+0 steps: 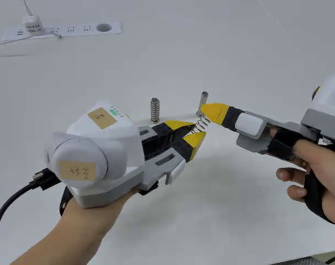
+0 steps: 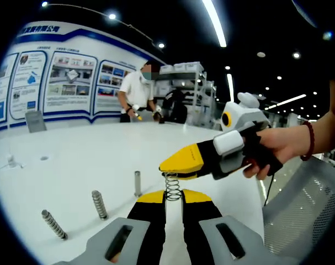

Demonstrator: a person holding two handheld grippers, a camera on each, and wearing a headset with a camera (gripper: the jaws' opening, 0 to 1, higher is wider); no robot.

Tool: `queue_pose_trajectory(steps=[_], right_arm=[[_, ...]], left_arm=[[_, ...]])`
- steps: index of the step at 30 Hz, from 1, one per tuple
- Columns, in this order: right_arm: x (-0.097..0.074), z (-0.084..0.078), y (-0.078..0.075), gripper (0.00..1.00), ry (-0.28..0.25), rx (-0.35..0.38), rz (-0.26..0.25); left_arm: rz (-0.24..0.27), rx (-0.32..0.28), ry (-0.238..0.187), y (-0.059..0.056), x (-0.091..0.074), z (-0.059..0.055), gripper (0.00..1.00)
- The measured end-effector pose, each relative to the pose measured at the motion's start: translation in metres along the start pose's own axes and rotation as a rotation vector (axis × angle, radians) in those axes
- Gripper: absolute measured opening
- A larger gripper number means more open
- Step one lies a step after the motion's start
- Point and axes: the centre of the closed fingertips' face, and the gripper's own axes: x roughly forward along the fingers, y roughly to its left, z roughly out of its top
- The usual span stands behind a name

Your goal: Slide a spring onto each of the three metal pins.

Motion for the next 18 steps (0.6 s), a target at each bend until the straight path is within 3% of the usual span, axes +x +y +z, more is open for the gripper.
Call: queue_pose_trajectory(steps=[6,13,18], right_arm=[[0.000,0.000,0.004,0.14,0.007,-0.026,0.017],[0.001,-0.003,0.014,0.12,0.023,-0.126,0.046],[0.003,-0.004,0.018,0.12,0.037,-0.139,0.065]], left_arm=[[-0.002,-0.007,0.011,0.000,-0.001,-0.002,0.10],[0.003,-0.022,0.033,0.000,-0.002,-0.007,0.10],[0.005,-0.053,0.044,0.001,-0.003,-0.009,0.11]])
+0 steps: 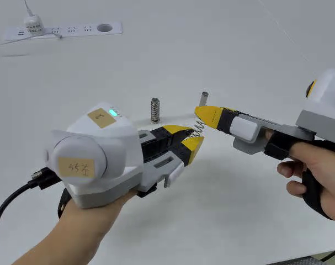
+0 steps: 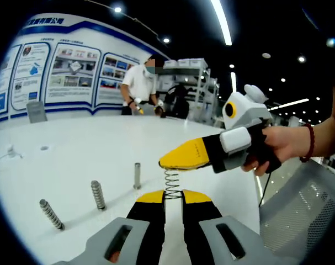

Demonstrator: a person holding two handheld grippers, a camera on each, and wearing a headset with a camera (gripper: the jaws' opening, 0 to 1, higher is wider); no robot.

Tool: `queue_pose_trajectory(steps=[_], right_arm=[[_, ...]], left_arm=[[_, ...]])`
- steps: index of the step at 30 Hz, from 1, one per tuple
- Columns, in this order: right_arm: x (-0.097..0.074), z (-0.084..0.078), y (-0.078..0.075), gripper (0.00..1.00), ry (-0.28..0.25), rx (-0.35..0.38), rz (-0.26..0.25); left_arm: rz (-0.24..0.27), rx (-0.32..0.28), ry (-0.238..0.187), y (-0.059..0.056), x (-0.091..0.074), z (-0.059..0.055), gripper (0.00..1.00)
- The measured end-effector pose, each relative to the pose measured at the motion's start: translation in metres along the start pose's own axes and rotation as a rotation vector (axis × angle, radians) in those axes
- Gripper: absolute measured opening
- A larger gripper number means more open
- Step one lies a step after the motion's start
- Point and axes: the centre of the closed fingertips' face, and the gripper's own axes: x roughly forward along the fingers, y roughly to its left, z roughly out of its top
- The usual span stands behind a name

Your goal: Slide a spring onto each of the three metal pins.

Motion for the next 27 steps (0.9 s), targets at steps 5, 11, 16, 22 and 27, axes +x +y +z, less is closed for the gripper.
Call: queue_pose_trajectory(steps=[5,11,16,22,27], right_arm=[[0.001,-0.001,0.002,0.11,0.007,-0.030,0.005],[0.001,0.002,0.004,0.11,0.009,-0.087,0.002],[0.001,0.009,0.003,0.11,-0.006,-0.131,-0.011],[0.001,0.020,0.002,0.11,-0.026,-0.196,-0.028],[0.003,0.031,-0.001,0.11,-0.037,-0.283,-0.053]], left_arm=[[0.009,-0.010,0.009,0.003,-0.001,-0.002,0.11],[0.021,-0.019,0.030,0.004,-0.002,-0.006,0.13],[0.046,-0.032,0.058,0.008,-0.006,-0.012,0.17],[0.091,-0.025,0.076,0.015,-0.012,-0.014,0.27],[0.124,-0.018,0.088,0.020,-0.017,-0.016,0.34]])
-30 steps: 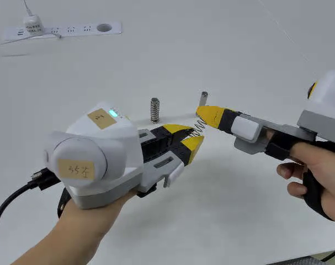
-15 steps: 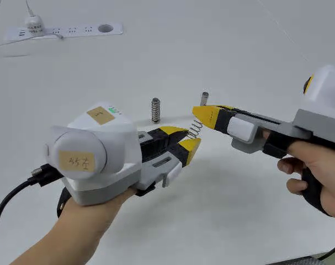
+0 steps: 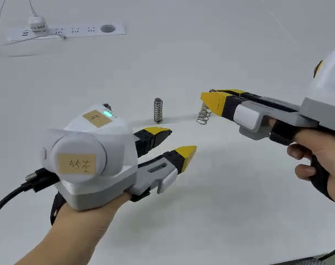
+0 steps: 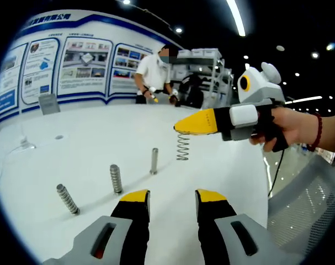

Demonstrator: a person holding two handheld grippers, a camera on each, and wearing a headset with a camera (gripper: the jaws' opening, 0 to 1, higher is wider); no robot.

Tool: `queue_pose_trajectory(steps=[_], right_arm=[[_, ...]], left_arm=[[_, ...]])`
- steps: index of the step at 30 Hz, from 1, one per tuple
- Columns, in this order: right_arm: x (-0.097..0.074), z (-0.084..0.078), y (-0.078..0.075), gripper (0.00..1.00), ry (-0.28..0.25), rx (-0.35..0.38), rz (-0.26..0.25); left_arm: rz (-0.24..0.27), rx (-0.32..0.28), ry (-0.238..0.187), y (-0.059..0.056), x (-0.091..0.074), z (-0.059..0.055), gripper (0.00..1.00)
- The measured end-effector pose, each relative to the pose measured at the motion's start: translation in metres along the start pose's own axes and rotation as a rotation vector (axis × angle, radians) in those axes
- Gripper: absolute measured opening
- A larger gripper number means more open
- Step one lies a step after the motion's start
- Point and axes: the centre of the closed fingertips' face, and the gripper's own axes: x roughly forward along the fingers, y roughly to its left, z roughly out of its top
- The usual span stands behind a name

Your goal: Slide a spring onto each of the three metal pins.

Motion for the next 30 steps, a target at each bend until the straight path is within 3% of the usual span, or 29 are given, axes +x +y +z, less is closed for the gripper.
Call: queue_pose_trajectory(steps=[10,19,30], right_arm=[[0.006,0.013,-0.011,0.11,-0.007,-0.066,-0.031],[0.012,0.017,-0.023,0.11,0.001,-0.111,-0.078],[0.020,0.022,-0.045,0.12,0.005,-0.118,-0.116]], left_arm=[[0.054,0.020,-0.022,0.014,-0.011,0.006,0.46],[0.121,0.031,-0.009,0.030,-0.021,0.005,0.61],[0.192,0.028,-0.013,0.046,-0.030,0.004,0.76]])
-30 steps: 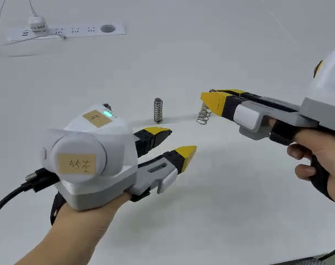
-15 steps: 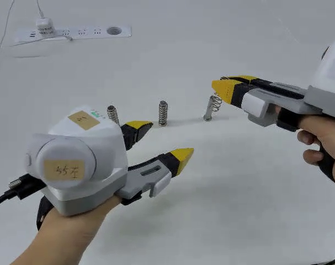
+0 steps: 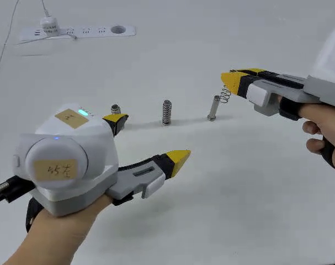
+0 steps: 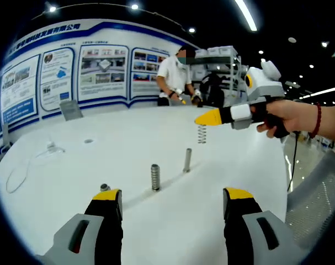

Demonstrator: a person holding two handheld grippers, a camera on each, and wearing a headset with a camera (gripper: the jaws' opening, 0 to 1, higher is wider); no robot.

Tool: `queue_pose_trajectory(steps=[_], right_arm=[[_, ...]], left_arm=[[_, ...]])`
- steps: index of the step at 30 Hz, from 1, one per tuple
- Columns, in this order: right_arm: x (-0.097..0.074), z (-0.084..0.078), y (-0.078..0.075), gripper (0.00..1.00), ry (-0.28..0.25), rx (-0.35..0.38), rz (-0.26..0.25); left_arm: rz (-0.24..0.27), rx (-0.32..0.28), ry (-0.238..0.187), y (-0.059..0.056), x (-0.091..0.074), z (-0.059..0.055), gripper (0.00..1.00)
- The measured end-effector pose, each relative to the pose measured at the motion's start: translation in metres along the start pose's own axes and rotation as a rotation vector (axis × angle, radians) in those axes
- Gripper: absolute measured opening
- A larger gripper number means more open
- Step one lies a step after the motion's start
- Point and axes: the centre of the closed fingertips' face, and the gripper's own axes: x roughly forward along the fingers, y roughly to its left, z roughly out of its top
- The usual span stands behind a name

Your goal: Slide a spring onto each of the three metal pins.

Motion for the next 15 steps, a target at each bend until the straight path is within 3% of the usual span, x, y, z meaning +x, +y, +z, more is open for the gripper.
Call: queue_pose_trajectory(steps=[8,15], right_arm=[[0.012,0.004,-0.013,0.12,-0.004,-0.027,-0.005],[0.022,-0.003,-0.018,0.12,0.015,-0.055,-0.010]], left_arm=[[0.038,-0.017,0.001,0.011,-0.003,-0.002,0.82],[0.058,-0.021,0.004,0.016,-0.006,-0.005,0.88]])
